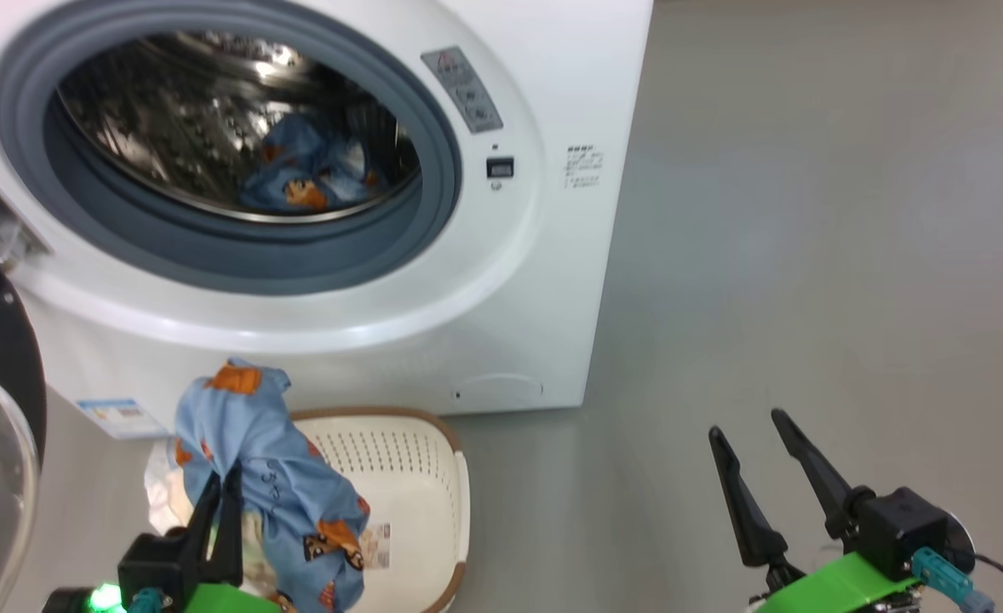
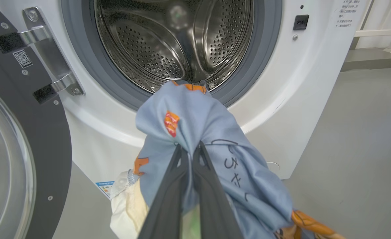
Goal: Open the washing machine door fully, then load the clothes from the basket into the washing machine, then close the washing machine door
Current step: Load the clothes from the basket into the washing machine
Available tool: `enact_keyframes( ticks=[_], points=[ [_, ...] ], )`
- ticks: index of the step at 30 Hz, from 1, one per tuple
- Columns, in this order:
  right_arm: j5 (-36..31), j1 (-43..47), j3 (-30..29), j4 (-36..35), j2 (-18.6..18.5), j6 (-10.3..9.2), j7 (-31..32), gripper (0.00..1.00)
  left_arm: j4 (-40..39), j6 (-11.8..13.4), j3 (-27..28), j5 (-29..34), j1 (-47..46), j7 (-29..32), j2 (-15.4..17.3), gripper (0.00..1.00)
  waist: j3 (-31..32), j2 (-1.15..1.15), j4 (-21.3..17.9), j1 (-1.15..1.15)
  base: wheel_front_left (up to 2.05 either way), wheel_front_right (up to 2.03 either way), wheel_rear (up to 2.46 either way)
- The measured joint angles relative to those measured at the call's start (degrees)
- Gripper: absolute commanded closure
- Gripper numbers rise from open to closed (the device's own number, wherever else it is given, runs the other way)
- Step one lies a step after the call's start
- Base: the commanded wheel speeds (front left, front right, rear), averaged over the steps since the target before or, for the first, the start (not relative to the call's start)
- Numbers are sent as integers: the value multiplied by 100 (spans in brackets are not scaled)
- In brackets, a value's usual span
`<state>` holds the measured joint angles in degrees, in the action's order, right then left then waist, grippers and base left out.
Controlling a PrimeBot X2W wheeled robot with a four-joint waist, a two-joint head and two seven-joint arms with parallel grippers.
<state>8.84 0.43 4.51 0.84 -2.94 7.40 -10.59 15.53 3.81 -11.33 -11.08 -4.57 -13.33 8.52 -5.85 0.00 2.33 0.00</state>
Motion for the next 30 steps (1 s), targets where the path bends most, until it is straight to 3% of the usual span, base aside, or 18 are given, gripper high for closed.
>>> enact_keyframes(
  ticks=[11, 30],
  points=[
    [43, 458, -42, -223, 18, 0, 141, 0, -444, 55, -66, -2, 491, 225, 76, 100, 540, 0, -122, 0, 0, 0, 0],
    [92, 571, -123, -359, 24, 0, 193, 0, -680, 125, -103, -130, 582, 327, 96, 100, 687, 0, -149, 0, 0, 0, 0]
  ],
)
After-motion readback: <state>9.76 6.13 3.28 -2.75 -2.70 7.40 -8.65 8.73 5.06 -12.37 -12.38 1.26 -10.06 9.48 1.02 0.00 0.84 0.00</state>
